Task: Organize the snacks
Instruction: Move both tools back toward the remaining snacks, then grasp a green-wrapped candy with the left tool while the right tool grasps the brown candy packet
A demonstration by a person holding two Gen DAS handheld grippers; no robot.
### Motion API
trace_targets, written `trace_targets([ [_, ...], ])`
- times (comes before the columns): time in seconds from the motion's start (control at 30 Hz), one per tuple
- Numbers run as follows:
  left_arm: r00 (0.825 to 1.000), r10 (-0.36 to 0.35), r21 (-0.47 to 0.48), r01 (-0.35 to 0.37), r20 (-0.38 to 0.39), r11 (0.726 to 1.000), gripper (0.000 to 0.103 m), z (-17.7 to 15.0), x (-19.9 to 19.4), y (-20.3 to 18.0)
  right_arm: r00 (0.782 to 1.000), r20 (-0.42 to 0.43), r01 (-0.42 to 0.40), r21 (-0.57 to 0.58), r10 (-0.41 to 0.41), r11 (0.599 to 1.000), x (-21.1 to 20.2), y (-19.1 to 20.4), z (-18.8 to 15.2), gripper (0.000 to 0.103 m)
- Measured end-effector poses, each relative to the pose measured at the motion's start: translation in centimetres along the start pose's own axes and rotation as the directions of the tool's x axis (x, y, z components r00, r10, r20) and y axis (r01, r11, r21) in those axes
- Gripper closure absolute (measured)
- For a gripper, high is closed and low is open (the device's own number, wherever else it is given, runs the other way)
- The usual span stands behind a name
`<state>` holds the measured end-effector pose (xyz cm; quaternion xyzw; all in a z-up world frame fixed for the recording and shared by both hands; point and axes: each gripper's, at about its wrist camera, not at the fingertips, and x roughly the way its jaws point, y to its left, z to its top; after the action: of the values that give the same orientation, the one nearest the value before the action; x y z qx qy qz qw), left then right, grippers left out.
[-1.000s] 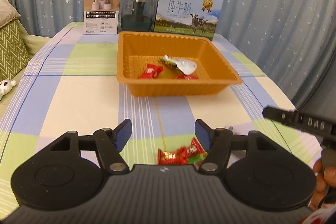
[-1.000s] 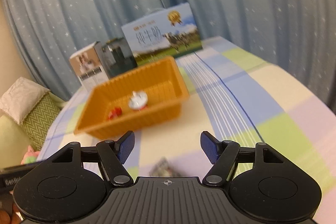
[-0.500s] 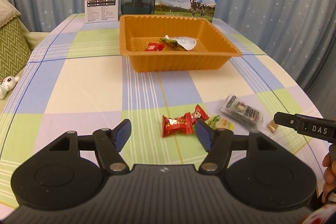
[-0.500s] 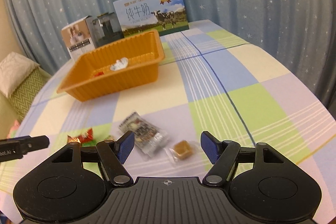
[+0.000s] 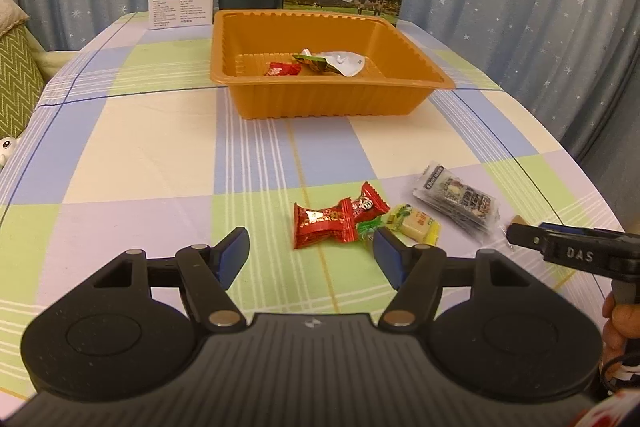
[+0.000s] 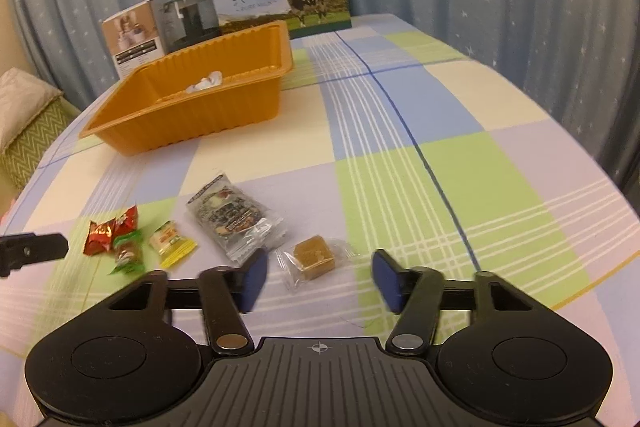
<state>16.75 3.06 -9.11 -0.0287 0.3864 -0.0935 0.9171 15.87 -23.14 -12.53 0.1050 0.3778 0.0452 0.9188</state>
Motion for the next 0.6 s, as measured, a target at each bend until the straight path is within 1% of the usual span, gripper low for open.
trace_targets([
  [0.1,1.000,0.001,-0.002,-0.001,-0.011,1.000,0.038,-0.1,0.3,-0.1,1.000,-0.002,0.017,0.003,-0.017,1.000,-0.1,0.1,0.0,0.054],
  [0.2,1.000,0.002,-0.006,-0.002,-0.016,1.000,0.037,-0.2,0.6,-0.1,0.999,-0.003,0.035,-0.005,-0.035,0.999,0.0,0.5,0.0,0.055],
  [0.37,1.000,0.002,-0.007,-0.002,-0.025,1.000,0.036,-0.3,1.1,-0.1,1.000,0.015,0.023,0.008,-0.023,1.000,0.6,0.9,0.3,0.055],
  [0.5,1.000,0.002,-0.007,-0.002,-0.029,1.000,0.035,-0.4,1.2,-0.2,0.999,0.020,0.040,-0.016,-0.040,0.999,1.1,1.4,0.5,0.057],
  [0.6,1.000,0.003,-0.011,-0.003,-0.029,1.000,0.035,-0.5,1.2,-0.1,0.998,0.024,0.063,-0.054,-0.061,0.997,1.5,1.9,0.5,0.059],
])
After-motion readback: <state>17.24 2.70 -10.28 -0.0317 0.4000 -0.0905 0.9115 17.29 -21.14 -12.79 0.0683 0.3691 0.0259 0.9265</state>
